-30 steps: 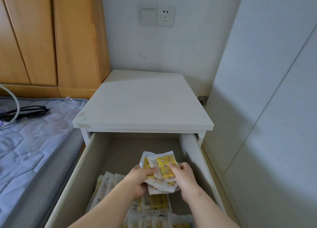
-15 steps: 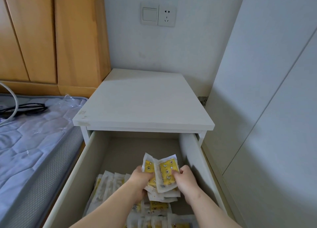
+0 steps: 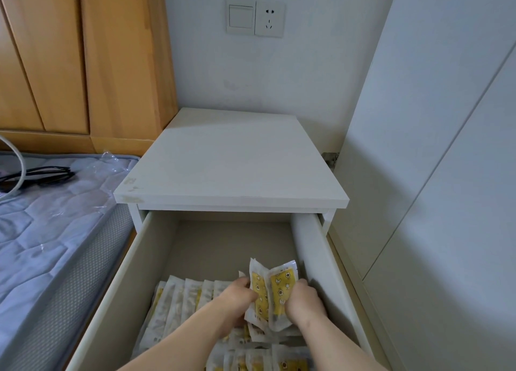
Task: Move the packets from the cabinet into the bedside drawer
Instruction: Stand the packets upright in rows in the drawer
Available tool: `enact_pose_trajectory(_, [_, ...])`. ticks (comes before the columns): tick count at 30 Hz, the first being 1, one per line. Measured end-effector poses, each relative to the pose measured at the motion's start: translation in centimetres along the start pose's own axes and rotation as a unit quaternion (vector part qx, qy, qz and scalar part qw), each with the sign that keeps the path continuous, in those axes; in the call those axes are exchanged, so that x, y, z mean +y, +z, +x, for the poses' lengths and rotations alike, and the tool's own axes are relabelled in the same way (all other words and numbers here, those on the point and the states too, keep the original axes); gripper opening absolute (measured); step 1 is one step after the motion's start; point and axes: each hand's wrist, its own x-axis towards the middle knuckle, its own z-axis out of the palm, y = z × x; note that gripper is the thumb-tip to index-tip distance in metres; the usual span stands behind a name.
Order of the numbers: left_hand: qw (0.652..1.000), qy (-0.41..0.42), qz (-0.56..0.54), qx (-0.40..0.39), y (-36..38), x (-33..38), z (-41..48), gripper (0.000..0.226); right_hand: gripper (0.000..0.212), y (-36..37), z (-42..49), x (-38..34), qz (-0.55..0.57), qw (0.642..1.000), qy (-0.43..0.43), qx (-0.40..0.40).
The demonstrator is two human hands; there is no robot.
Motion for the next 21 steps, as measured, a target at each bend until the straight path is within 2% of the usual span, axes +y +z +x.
enact_pose_trajectory(4, [1.000, 0.003, 0.014, 0.016, 0.1, 0.0, 0.1, 0.024, 0.066, 0.4, -0.7, -1.0, -0.120, 0.993, -0.014, -0.003])
enact_pose_trajectory(7, [0.999, 0.013, 0.030, 0.027, 0.0, 0.0, -0.2, 0.019, 0.073, 0.2, -1.2, -1.6, -0.213, 0.976, -0.035, 0.012])
enact_pose_trajectory(10, [0.996, 0.034, 0.063, 0.054, -0.2, -0.1, -0.3, 0.027, 0.054, -0.3, -1.2, -1.9, -0.255, 0.966, -0.040, 0.000])
enact_pose_trajectory(13, [0.986, 0.069, 0.130, 0.084, -0.5, -0.3, -0.1, 0.023, 0.026, -0.6, -1.3, -1.7, -0.227, 0.972, -0.052, -0.026])
enact_pose_trajectory(21, [0.966, 0.077, 0.218, 0.113, 0.2, -0.6, -0.1, 0.021, 0.033, -0.7, -1.7, -0.4, -0.310, 0.947, -0.081, -0.025])
